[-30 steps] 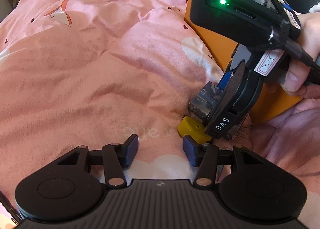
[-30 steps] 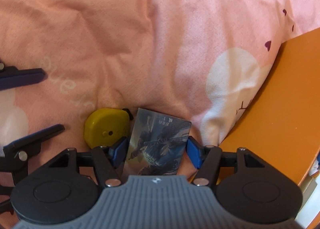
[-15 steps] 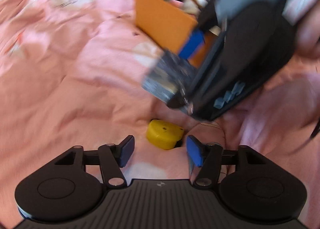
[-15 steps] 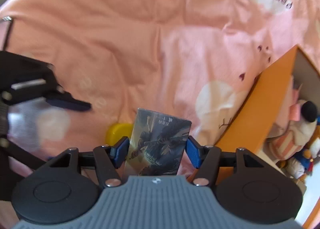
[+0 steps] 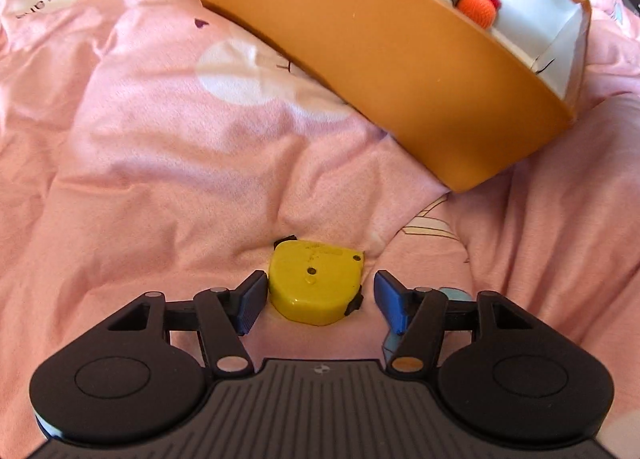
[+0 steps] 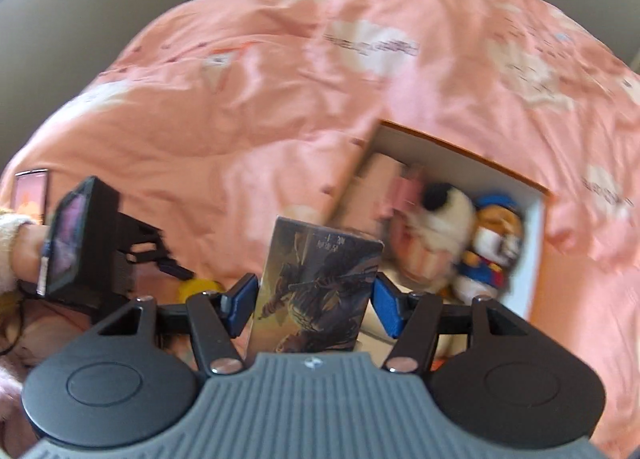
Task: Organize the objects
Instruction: 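Place the photo card beside the black box with the right gripper while the left grasps the tape measure, then lift the yellow tape measure with the left gripper and carry it over the orange box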
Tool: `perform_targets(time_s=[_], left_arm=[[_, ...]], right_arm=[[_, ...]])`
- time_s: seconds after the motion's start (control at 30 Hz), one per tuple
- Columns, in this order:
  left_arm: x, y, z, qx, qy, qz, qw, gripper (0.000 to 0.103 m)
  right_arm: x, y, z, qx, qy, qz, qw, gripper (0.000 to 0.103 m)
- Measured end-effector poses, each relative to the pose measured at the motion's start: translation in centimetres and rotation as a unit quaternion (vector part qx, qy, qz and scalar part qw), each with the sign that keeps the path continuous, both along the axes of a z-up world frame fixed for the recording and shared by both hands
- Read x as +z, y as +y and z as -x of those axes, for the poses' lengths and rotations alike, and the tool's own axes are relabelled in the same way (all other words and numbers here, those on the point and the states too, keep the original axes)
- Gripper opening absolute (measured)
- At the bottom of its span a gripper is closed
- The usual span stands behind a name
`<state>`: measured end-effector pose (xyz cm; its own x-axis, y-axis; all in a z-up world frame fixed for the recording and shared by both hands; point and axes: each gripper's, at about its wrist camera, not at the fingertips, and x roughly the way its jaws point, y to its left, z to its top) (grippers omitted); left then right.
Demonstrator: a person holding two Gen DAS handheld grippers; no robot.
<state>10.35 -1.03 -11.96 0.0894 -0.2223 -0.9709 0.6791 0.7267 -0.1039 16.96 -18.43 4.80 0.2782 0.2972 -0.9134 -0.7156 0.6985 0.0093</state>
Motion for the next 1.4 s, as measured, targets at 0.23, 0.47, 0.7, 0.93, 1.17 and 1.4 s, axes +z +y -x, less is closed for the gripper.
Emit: perform_targets(time_s=[0.23,0.47,0.7,0.93,1.17,1.4], left_arm=[[-1.0,-0.5,0.3,0.013,-0.005,-0.016,0.9998,0.061],[0.9,0.8,1.0,0.067,-0.034,0.027,0.9968,0.060],[5.1,0.5,0.4,0.080,-0.086,0.058,0.9914,0.060],[9.9,-1.2,-0.4,0.062,-0.120,0.076,0.9880,0.060],[12.4,-2.9,-1.0,0.045,-0.137,0.102,0.9844,0.060],[13.2,-4.9,-1.1,0.018,-0.142,0.105,0.9841,0.060]], right_arm=[[-5.7,-3.3,-2.1,-0.048,0.061,0.052,0.996,0.063],[-9.8,-3.6,-3.0,-0.053,0.104,0.080,0.990,0.063],[-12.7,-3.8,-3.8,-0.064,0.149,0.099,0.982,0.063],[-14.0,-3.6,-4.0,-0.067,0.166,0.106,0.978,0.064],[-14.7,-4.0,-4.0,-0.081,0.190,0.087,0.975,0.064],[-14.6,-5.4,-4.1,-0.099,0.216,0.059,0.970,0.062]])
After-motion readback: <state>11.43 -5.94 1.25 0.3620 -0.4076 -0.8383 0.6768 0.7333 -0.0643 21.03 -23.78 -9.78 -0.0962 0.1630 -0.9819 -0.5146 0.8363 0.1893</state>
